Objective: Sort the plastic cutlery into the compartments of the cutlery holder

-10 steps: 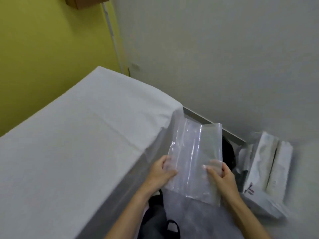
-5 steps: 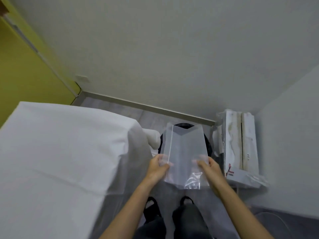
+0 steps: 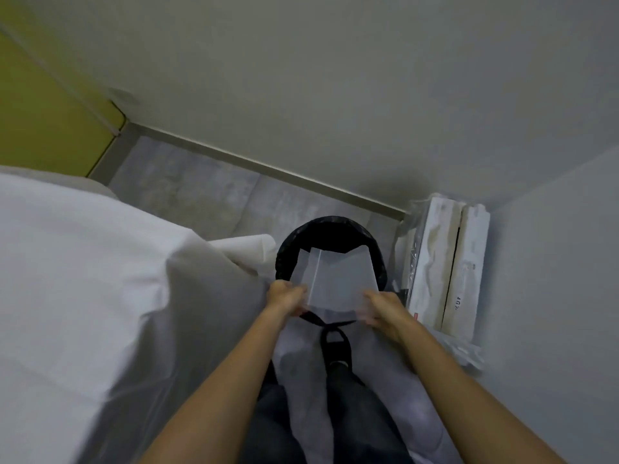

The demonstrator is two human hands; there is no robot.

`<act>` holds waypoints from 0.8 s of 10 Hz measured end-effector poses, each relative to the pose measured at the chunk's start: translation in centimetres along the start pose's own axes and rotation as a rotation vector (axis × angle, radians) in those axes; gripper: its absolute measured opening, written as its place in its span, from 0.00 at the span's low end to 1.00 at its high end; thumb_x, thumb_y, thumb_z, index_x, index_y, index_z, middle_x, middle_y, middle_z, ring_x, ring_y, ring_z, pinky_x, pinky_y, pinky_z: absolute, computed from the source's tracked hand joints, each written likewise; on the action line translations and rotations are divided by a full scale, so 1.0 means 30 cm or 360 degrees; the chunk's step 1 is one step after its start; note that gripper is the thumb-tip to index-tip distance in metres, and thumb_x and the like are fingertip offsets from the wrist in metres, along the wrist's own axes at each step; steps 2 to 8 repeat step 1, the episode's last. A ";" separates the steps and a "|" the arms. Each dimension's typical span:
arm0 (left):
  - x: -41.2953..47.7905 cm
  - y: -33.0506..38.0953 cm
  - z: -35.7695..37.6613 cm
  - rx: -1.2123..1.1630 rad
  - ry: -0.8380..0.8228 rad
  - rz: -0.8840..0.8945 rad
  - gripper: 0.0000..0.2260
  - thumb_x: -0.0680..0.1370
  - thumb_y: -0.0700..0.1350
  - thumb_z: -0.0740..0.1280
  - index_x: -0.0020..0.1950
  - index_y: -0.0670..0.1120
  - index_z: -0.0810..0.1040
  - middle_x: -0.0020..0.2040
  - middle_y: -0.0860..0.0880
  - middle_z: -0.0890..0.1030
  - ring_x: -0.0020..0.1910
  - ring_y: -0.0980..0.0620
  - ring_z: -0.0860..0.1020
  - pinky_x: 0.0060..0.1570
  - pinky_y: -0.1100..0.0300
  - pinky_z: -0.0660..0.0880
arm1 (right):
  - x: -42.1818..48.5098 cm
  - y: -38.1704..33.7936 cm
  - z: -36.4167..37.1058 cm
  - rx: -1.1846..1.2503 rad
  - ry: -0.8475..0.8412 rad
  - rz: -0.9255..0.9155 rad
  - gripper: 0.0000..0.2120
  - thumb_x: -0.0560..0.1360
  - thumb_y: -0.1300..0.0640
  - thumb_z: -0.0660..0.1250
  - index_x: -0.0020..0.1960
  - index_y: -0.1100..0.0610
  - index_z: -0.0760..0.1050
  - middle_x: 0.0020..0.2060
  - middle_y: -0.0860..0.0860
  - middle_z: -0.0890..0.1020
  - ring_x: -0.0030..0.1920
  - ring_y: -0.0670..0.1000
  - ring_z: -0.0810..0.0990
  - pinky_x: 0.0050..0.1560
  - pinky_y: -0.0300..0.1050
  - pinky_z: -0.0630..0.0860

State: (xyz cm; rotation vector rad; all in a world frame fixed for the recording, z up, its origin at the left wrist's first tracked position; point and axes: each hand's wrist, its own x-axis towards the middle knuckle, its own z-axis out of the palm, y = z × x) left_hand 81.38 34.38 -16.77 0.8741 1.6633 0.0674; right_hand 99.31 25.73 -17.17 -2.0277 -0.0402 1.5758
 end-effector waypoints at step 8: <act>0.070 -0.029 0.040 -0.0003 -0.0044 -0.0040 0.24 0.73 0.50 0.67 0.64 0.36 0.73 0.61 0.39 0.78 0.58 0.40 0.77 0.60 0.46 0.75 | 0.056 -0.017 -0.026 -0.0044 -0.0034 0.0117 0.28 0.79 0.48 0.61 0.71 0.65 0.62 0.65 0.59 0.73 0.61 0.58 0.75 0.59 0.49 0.75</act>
